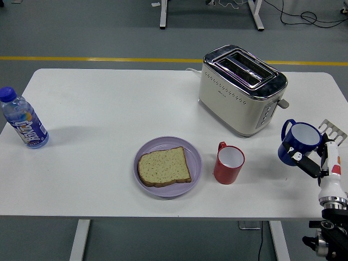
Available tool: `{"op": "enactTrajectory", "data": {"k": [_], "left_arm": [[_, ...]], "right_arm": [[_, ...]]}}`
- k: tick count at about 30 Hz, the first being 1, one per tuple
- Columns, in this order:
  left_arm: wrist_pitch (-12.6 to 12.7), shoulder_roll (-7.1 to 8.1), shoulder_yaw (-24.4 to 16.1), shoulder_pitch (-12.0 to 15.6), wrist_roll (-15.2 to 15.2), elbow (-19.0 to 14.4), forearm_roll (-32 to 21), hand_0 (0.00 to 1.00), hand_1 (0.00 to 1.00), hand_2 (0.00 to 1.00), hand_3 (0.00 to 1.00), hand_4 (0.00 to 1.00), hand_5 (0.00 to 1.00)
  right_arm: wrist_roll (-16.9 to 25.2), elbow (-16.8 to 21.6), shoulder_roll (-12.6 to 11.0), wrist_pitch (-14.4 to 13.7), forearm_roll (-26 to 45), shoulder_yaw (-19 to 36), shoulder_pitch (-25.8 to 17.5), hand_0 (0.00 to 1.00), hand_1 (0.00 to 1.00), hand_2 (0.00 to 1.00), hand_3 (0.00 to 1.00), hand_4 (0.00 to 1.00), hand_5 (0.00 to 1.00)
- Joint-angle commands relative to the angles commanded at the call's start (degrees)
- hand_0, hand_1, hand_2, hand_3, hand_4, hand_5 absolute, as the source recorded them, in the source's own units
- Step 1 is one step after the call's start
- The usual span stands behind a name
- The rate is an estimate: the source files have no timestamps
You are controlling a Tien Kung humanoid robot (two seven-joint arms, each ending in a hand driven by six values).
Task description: Pick up the cup,pour liquid into bread,place the cup on the desk
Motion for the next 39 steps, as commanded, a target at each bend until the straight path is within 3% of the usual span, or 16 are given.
{"op": "enactTrajectory", "data": {"k": [12,22,39], "left_arm": [[0.01,0.0,0.31,0.04,-0.17,0.0,-0.62,0.679,0.683,0.698,0.542,0.251,0.998],[0.04,0.0,0.49,-0.19,-0.23,-0.06,-1.03,0.679,0.683,0.698,0.542,0.251,0.998],[0.01,0.0,0.15,-0.19,0.02,-0.11,-0.55,0.679,0.683,0.698,0.542,0.251,0.998]], "right_arm": [[3.77,-5.39,-0.64,0.0,2.59,-6.53,2.18,0.525,0.338,0.458,0.477,0.713,0.085],[5.66,-9.43,1.24,0.0,4.63,-9.27,5.19,0.526,0.338,0.459,0.477,0.711,0.089],[6.38,-12.5,2.78,0.0,9.39,-10.69,5.69,0.531,0.339,0.461,0.481,0.712,0.093]]}}
